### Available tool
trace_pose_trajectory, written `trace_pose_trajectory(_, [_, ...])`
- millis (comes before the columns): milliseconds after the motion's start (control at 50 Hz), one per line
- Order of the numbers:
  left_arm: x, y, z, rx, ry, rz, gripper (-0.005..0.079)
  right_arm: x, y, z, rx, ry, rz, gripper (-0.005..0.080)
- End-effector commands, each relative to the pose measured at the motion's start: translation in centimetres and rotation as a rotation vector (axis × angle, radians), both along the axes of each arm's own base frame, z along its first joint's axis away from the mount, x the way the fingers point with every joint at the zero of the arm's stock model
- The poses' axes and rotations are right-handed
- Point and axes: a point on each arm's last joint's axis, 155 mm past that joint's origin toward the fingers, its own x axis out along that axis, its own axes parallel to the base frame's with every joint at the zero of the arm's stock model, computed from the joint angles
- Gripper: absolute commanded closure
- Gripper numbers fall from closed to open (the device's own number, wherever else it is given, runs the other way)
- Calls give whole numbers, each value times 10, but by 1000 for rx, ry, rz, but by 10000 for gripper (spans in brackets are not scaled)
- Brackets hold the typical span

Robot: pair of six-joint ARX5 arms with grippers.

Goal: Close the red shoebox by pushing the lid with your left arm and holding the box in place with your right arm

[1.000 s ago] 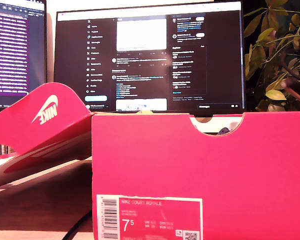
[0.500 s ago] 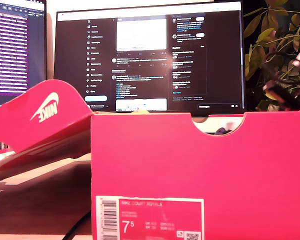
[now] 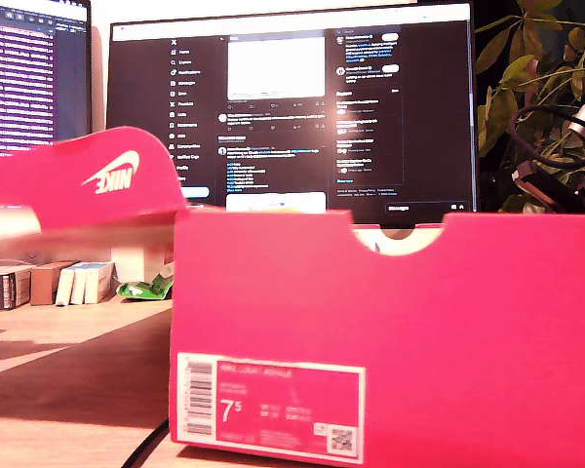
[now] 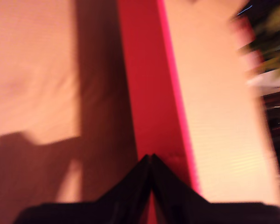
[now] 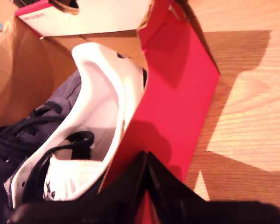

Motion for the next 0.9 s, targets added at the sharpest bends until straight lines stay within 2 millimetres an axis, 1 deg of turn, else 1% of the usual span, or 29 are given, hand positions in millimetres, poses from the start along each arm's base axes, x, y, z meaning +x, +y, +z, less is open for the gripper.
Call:
trace_pose_trajectory(0, [-13, -23, 11, -53, 4, -81, 761, -10, 21, -6, 16, 26, 74, 764])
trace_pose_trajectory(120, [-13, -27, 32, -69, -34, -101, 761, -10, 21, -6, 16, 24, 78, 764])
trace_pose_trajectory(240, [-19, -34, 53, -102, -63, -135, 761, -11, 24, -5, 18, 24, 88, 764])
trace_pose_trajectory(540, [-36, -61, 95, -93, -163, -214, 761, -16, 37, -4, 19, 21, 127, 764])
trace_pose_trajectory(700, [-45, -77, 110, -88, -194, -256, 761, -19, 43, -5, 19, 22, 144, 764])
trace_pose_trajectory(880, [-48, -100, 121, -83, -233, -300, 761, -19, 44, -4, 19, 21, 147, 764])
